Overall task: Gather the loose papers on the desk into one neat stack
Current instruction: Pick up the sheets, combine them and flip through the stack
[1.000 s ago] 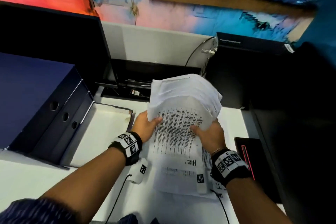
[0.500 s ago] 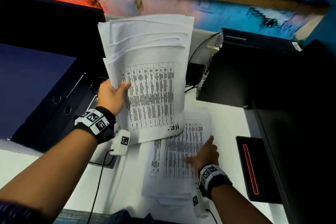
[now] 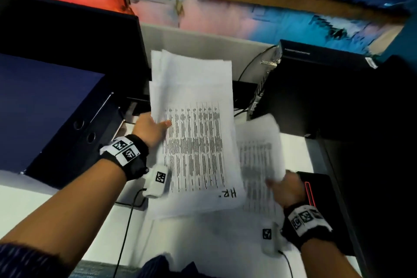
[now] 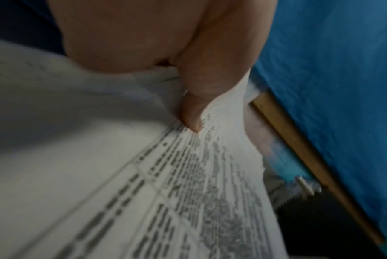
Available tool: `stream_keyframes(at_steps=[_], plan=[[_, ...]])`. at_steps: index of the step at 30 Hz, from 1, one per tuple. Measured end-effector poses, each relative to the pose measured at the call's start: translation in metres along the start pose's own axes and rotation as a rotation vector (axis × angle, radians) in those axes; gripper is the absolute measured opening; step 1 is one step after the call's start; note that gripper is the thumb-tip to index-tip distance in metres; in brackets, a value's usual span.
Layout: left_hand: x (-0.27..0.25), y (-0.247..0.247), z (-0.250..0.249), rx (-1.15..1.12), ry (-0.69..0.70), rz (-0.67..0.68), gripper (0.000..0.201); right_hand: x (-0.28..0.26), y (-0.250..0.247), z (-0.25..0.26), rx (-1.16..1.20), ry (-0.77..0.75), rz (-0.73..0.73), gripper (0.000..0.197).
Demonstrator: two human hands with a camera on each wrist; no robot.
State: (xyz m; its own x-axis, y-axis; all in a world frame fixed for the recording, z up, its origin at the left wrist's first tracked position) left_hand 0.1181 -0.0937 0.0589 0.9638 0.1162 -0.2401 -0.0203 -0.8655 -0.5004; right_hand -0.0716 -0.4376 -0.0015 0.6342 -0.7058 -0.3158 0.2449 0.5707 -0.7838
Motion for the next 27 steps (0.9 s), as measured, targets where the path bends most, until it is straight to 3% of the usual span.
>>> stream_keyframes(at_steps=[3, 7, 11, 13, 16, 19, 21, 23, 25, 27], plan=[[-0.001, 0.045, 0.023, 0.180, -0.100, 0.123, 0.029, -0.004, -0.066, 0.031, -0.070, -0.115, -0.208, 0.027], [-0.009, 0.094, 0.036, 0.420, -0.087, 0.201, 0.037, -0.020, -0.138, 0.070, -0.058, -0.238, -0.396, 0.032], [-0.020, 0.119, 0.047, 0.376, -0.106, 0.270, 0.052, -0.037, -0.168, 0.088, 0.141, -0.296, -0.370, 0.023], [-0.023, 0.126, 0.053, 0.352, -0.066, 0.309, 0.053, -0.033, -0.156, 0.084, 0.312, -0.302, -0.266, 0.017], [-0.023, 0.132, 0.063, 0.265, -0.063, 0.332, 0.033, -0.013, -0.105, 0.059, 0.410, -0.212, -0.140, 0.021], [-0.030, 0.128, 0.069, 0.179, -0.142, 0.356, 0.019, 0.008, -0.026, 0.010, 0.397, -0.029, -0.008, 0.052], [-0.034, 0.125, 0.072, 0.154, -0.205, 0.354, 0.025, 0.020, 0.019, -0.023, 0.315, 0.074, 0.071, 0.071], [-0.037, 0.125, 0.075, 0.141, -0.261, 0.366, 0.033, 0.027, 0.045, -0.045, 0.189, 0.119, 0.126, 0.077], [-0.041, 0.126, 0.072, 0.204, -0.277, 0.386, 0.056, 0.031, 0.058, -0.051, 0.088, 0.066, 0.134, 0.073], [-0.044, 0.135, 0.070, 0.305, -0.262, 0.440, 0.061, 0.030, 0.068, -0.043, 0.088, -0.042, 0.164, 0.070]])
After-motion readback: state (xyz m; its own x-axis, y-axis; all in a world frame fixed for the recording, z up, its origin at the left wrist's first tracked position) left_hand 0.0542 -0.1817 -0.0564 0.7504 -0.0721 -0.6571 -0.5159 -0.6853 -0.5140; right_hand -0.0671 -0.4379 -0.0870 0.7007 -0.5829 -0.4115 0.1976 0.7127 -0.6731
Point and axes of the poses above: each hand's wrist, its own x-axis towards the middle knuckle, its own y-axis out of the palm, z = x × y, the point moved 4 cm from there along x, towards the middle knuckle, and after that the axes turned 3 degrees about -z, right-handed, at the moved point
